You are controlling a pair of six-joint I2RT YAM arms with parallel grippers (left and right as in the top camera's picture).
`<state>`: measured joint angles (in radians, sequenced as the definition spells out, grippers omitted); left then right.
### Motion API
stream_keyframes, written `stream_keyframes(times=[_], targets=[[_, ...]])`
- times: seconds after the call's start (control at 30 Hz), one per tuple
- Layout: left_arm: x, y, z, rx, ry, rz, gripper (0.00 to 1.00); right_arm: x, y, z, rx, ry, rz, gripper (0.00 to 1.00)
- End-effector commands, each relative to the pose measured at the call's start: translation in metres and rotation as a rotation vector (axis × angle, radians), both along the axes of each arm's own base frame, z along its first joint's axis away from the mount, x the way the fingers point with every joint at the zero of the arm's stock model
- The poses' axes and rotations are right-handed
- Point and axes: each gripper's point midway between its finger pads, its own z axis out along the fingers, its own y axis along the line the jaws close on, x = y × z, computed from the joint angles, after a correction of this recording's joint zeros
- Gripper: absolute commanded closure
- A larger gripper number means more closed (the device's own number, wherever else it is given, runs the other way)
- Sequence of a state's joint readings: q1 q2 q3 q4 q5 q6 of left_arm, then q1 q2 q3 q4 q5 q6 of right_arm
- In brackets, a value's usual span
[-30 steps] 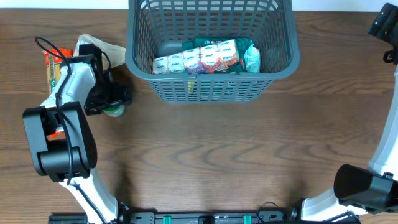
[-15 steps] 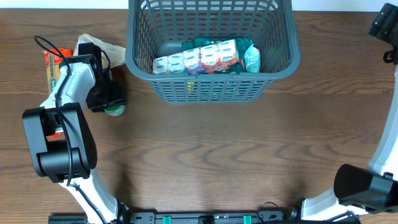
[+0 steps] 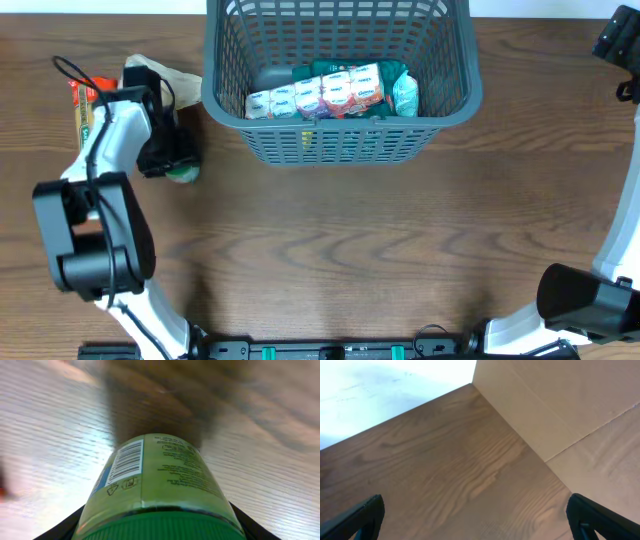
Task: Pack container
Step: 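Lift the jar with the left gripper and release it into the basket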
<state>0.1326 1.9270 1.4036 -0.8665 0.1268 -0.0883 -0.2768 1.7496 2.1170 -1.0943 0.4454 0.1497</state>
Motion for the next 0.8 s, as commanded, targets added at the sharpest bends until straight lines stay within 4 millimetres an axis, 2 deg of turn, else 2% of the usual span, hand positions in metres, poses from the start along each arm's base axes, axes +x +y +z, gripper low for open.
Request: stream_keyframes(times=[0.0,0.13,0.3,0.37,0.47,0.53,0.63,0.77], targets=[[0.017,0.006,0.065,0.042,-0.182,-0.001,0.94,-0.004,-0.004,0.008,-0.004,-0.025,-0.022,0.01],[0.021,0.009,0.122,0.078,-0.342,0.004,0.94,-0.004,-0.004,0.008,-0.004,-0.025,-0.022,0.01],[0.015,0.007,0.211,0.11,-0.614,0.006,0.94,-0.004,-0.004,0.008,-0.004,-0.025,-0.022,0.01],[0.008,-0.001,0.251,0.097,-0.746,-0.01,0.94,-0.004,-0.004,0.008,-0.004,-0.025,-0.023,0.01],[-0.004,-0.019,0.3,0.051,-0.914,-0.06,0.94,-0.004,-0.004,0.008,-0.004,-0.025,-0.022,0.01],[-0.014,-0.035,0.326,0.009,-1.0,-0.107,0.94,-0.004,-0.004,0.008,-0.004,-0.025,-0.023,0.01],[-0.026,-0.061,0.346,-0.062,-1.069,-0.187,0.94,-0.004,-0.004,0.008,-0.004,-0.025,-0.023,0.01],[-0.027,-0.097,0.343,-0.151,-1.056,-0.285,0.94,-0.004,-0.004,0.008,-0.004,-0.025,-0.023,0.01]])
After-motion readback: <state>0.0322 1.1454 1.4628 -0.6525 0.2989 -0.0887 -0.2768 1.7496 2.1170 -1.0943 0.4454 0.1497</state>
